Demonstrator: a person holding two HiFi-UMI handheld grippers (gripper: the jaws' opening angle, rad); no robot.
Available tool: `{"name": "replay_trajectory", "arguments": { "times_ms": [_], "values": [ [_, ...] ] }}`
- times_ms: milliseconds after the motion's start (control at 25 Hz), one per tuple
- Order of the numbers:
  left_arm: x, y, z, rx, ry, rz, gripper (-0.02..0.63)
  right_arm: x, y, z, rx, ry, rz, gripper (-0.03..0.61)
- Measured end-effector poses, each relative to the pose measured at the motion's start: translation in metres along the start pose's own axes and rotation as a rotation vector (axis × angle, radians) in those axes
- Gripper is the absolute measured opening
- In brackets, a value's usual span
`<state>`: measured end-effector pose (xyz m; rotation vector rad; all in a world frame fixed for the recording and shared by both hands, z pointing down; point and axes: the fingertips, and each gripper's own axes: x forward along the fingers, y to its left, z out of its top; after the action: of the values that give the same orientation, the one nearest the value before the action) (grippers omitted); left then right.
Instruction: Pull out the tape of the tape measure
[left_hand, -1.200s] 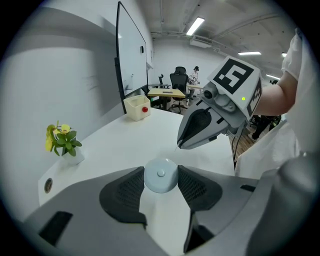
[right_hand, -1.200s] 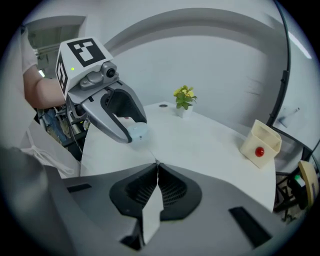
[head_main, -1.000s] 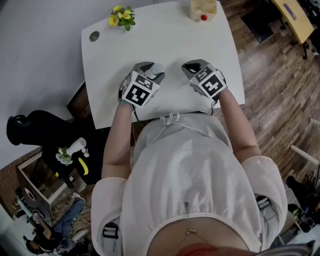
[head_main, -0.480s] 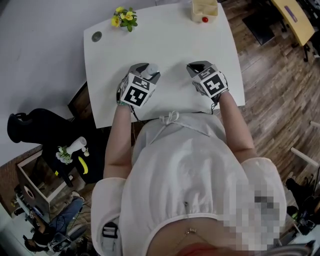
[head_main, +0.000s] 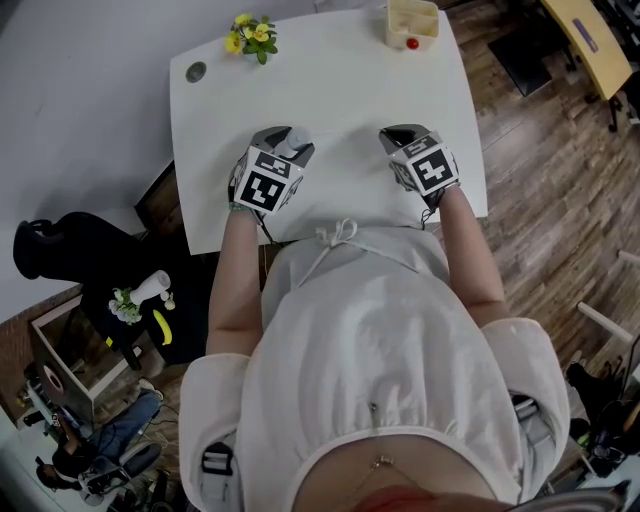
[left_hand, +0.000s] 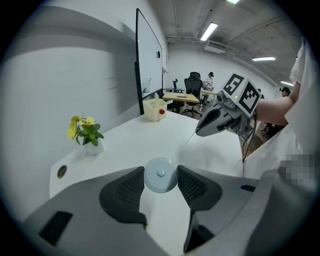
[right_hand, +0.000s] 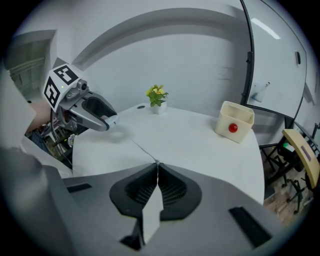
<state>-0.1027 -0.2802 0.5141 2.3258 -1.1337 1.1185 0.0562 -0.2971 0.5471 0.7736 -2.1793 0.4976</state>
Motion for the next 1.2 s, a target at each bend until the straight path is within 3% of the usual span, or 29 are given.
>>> {"name": "replay_trajectory", "arguments": {
  "times_ms": [120,280,560,760,1200],
  "values": [
    [-0.006,0.016,-0.009,-0.026,0.015,0.045,0.227,-0.002,-0.019,-0.004,0.023,0.007,-0.041,0.012],
    [-0.013,0.023,-0.013,-0.124,-0.015,0.015,0.227,-0.001,-0.029,0.000,0.043,-0.017,-0.036,0.012],
    [-0.009,0.023,-0.017,-0.126,-0.007,0.026,0.227,0.001,-0.031,-0.004,0.025,0.012,-0.055,0.012],
    [-0.012,0.038,-0.031,-0.133,0.019,0.070,0.227,-0.006,-0.051,-0.009,0.019,0.045,-0.146,0.012],
    [-0.015,0.041,-0.039,-0.184,0.005,0.074,0.227,-0.005,-0.050,-0.017,0.069,0.051,-0.113,0.012]
  ]
}}
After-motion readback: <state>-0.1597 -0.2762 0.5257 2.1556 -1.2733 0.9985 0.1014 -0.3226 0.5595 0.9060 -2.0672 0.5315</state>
